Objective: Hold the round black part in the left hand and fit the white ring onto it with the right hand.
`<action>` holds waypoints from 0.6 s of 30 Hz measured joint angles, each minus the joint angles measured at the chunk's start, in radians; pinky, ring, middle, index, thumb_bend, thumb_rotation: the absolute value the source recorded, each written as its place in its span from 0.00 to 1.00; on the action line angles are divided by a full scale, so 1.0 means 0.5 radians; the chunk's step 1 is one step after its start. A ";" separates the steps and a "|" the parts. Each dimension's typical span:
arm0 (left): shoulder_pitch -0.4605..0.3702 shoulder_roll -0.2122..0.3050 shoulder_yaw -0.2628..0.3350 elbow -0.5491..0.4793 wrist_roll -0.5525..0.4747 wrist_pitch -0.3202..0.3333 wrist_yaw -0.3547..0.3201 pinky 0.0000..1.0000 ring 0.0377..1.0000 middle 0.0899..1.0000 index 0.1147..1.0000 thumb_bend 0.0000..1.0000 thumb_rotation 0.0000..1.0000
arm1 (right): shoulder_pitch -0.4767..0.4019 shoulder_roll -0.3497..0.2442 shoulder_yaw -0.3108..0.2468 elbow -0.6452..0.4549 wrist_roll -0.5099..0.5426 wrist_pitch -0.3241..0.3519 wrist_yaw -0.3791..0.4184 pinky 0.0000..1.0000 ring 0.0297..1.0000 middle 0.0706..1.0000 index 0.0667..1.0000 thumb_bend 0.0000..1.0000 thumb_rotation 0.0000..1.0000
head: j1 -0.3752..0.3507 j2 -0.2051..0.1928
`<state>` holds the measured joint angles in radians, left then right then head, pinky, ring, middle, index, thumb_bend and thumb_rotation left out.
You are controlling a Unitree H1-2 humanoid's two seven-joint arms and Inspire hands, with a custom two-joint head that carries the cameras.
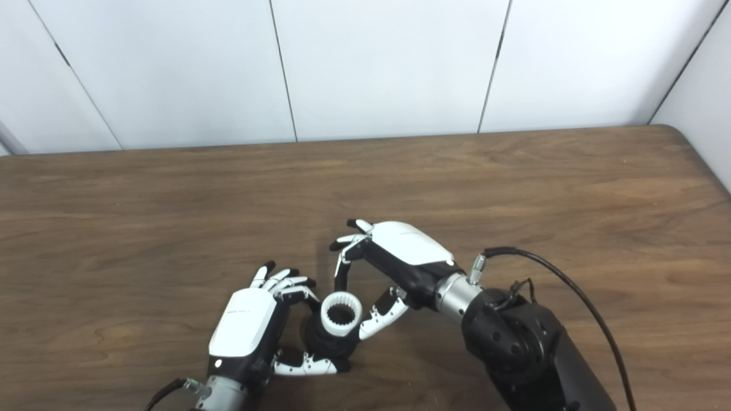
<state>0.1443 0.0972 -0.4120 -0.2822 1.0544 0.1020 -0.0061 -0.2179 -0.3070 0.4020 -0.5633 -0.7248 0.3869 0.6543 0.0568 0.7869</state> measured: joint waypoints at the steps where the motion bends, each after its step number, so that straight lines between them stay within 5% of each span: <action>1: 0.000 -0.001 -0.001 0.000 0.002 0.001 -0.001 1.00 0.88 0.76 0.42 0.52 0.05 | 0.000 0.002 0.000 0.000 0.001 0.000 0.000 1.00 1.00 0.85 0.45 0.52 0.13 | 0.000 0.000; 18: -0.001 -0.009 -0.009 0.000 0.012 0.006 -0.006 1.00 0.88 0.76 0.42 0.52 0.05 | 0.000 0.016 0.015 0.000 -0.005 -0.017 0.000 1.00 1.00 0.85 0.45 0.52 0.13 | 0.012 0.006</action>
<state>0.1436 0.0925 -0.4164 -0.2823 1.0604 0.1048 -0.0090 -0.2179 -0.2992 0.4094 -0.5632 -0.7275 0.3784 0.6542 0.0629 0.7900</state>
